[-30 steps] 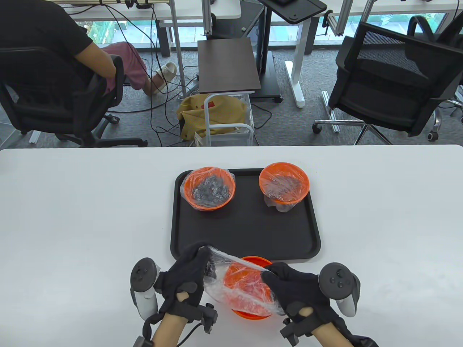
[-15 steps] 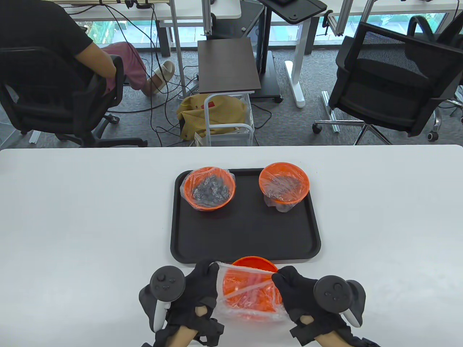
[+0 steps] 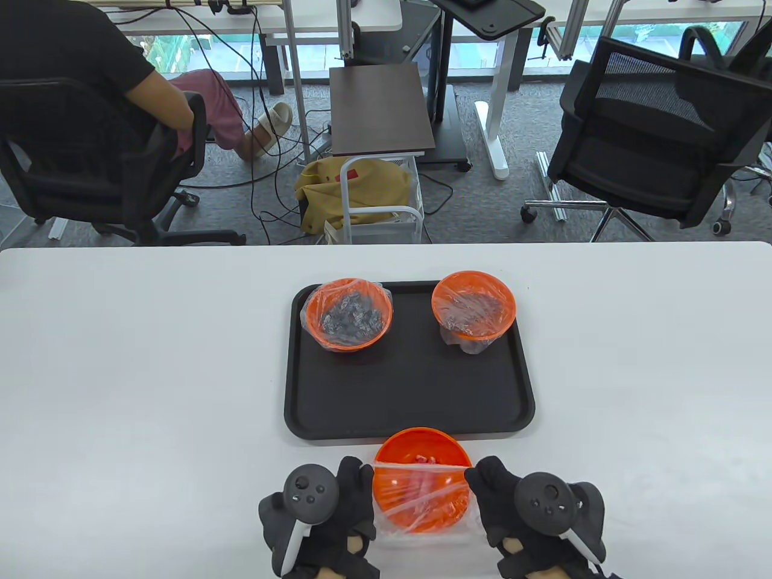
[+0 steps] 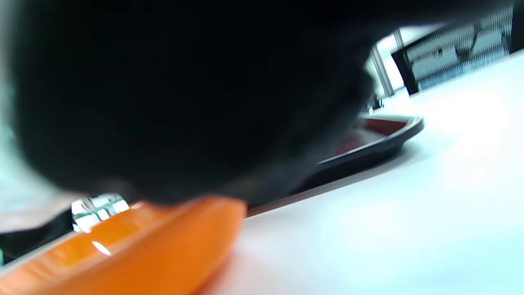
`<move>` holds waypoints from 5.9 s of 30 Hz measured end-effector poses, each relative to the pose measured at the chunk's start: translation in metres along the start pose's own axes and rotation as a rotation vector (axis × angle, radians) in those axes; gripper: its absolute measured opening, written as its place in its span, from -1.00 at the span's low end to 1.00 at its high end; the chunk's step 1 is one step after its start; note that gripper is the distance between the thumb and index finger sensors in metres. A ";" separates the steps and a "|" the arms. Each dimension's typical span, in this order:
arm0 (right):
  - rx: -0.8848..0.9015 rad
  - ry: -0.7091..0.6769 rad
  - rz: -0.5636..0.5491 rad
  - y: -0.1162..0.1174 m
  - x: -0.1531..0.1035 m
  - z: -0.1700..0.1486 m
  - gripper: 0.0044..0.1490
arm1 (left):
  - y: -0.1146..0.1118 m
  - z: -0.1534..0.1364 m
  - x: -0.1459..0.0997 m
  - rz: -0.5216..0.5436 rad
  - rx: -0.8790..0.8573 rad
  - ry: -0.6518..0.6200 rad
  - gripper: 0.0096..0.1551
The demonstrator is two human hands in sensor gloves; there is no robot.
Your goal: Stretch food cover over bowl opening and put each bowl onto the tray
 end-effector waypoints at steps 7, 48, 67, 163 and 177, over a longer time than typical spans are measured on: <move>-0.152 -0.040 -0.048 0.010 -0.006 0.010 -0.41 | -0.009 -0.005 0.000 0.016 0.079 -0.004 -0.45; -0.018 0.066 0.117 0.042 0.023 -0.015 -0.33 | -0.020 -0.018 0.025 -0.100 0.029 0.008 -0.46; 0.218 0.094 0.268 0.054 0.044 -0.031 -0.34 | -0.017 -0.022 0.040 -0.195 -0.060 0.036 -0.47; 0.329 0.355 0.537 0.067 0.066 -0.044 -0.26 | -0.013 -0.020 0.071 -0.257 -0.089 0.089 -0.37; 0.380 0.380 0.529 0.059 0.059 -0.059 -0.15 | -0.007 -0.023 0.068 -0.267 -0.148 -0.004 -0.35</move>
Point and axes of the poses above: the tracker on the back of each hand, its own z axis roughly to the thumb side, its own x axis roughly from the wrist to the fingertips, y = z × x, the point moved 1 cm from there along x, roughly from the wrist to the fingertips, and after that the axes turned 7 degrees about -x, right-handed, at the moved point
